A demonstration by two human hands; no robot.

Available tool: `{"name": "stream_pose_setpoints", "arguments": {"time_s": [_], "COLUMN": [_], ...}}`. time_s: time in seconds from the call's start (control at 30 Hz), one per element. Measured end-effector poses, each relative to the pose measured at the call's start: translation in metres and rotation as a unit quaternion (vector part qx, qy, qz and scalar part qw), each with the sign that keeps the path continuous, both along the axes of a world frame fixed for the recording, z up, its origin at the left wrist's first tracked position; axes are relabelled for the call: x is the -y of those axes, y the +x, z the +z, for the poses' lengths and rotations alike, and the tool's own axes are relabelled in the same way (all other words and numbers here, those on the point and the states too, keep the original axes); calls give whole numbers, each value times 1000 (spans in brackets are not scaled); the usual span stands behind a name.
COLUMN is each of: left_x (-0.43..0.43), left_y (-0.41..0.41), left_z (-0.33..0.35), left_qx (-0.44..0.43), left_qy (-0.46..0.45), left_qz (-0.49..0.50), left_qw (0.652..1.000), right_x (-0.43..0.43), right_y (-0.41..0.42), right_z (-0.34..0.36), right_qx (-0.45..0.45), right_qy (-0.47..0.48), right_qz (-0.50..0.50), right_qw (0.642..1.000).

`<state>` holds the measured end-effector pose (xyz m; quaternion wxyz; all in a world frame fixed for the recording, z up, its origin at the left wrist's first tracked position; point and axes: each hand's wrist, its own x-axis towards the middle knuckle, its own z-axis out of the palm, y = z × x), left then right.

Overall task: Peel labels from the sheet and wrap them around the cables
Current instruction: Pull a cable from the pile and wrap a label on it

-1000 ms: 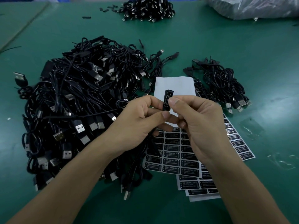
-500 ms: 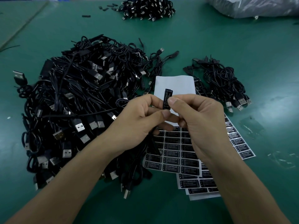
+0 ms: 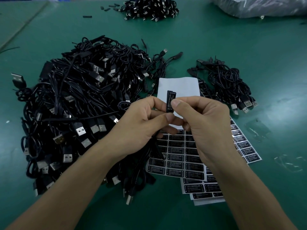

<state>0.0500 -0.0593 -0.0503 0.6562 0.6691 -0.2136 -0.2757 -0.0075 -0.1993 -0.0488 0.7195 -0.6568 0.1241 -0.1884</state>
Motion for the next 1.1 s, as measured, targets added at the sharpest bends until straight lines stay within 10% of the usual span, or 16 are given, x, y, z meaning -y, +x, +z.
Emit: {"name": "stream_pose_setpoints", "arguments": {"time_s": [1.1], "left_x": [1], "left_y": [1], "left_z": [-3], "left_qx": [15], "left_qy": [-17], "left_qz": [-4], "left_qw": [1000], "right_x": [-6], "right_y": [-3], "right_z": [2], "right_qx": [0], "right_qy": [-11], "right_qz": [-16], "right_qw": [1000]}}
